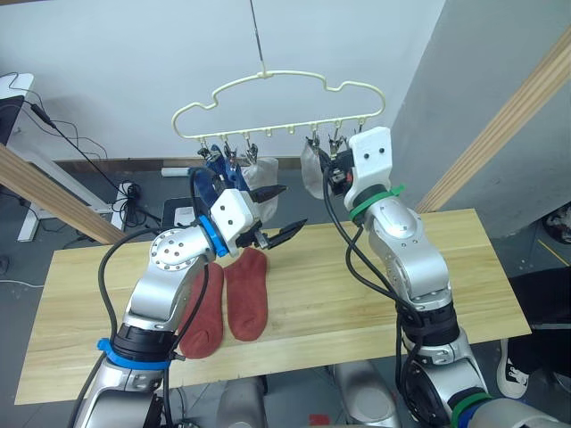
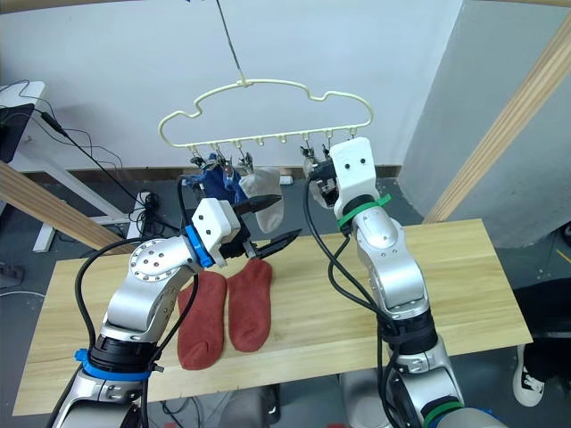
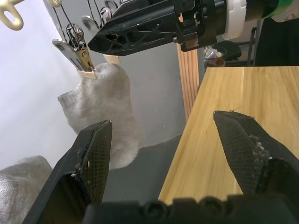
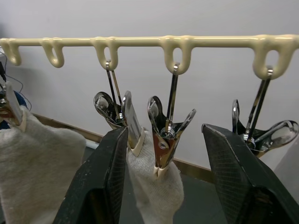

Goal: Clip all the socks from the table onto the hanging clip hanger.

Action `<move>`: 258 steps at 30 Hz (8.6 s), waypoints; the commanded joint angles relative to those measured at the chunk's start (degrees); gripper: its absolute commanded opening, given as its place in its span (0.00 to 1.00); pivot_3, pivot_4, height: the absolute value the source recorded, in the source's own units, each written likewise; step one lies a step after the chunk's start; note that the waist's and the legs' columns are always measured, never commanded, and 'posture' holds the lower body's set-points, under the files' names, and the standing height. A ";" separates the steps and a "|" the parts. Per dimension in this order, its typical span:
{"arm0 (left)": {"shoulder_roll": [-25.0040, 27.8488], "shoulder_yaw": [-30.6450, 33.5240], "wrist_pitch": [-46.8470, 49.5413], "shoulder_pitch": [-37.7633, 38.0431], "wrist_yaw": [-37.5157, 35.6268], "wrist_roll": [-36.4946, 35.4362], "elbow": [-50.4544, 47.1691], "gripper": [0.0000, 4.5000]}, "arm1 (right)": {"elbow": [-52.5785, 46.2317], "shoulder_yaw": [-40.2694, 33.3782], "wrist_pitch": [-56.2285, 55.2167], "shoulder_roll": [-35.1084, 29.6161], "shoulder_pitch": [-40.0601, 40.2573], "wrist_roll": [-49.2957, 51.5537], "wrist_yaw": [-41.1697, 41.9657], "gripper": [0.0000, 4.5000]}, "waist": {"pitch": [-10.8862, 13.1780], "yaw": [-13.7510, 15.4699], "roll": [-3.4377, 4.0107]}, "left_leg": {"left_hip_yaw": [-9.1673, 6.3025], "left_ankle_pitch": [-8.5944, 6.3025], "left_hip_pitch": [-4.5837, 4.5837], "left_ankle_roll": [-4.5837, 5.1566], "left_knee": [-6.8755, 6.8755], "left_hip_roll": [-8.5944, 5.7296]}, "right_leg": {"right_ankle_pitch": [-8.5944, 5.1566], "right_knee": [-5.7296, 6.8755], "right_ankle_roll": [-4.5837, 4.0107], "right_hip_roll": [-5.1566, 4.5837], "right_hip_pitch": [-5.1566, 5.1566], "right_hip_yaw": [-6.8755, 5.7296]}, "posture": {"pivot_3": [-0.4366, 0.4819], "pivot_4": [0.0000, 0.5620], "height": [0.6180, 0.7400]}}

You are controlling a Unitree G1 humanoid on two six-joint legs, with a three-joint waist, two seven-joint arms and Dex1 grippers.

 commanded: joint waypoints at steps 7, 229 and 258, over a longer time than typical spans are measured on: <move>-0.06 0.13 -0.99 0.17 -0.15 0.05 -0.93 0.85 | -1.71 -1.12 -0.77 -0.43 -0.54 -1.64 -1.67 0.57 | 0.00 0.00 0.00 | 0.00 0.00 0.00 0.00 0.00 0.00 | 0.00 0.00 0.00 0.00 0.00 0.00 | 0.23 0.50 1.00; -7.16 7.77 5.21 17.41 18.16 0.64 -1.87 1.00 | 6.23 0.77 -4.66 6.72 -6.23 2.39 -1.96 0.04 | -0.02 -0.02 0.02 | 0.00 0.00 0.00 0.00 0.01 0.03 | 0.01 0.07 -0.02 -0.02 -0.05 0.01 | 0.25 0.49 1.00; -7.50 0.06 16.24 20.71 24.52 11.47 4.72 0.61 | 6.16 0.37 -3.03 5.91 -6.99 2.95 -0.97 0.04 | -0.04 -0.09 0.01 | 0.01 0.00 0.02 0.00 0.01 0.01 | 0.01 0.10 -0.02 -0.01 -0.04 0.01 | 0.24 0.49 1.00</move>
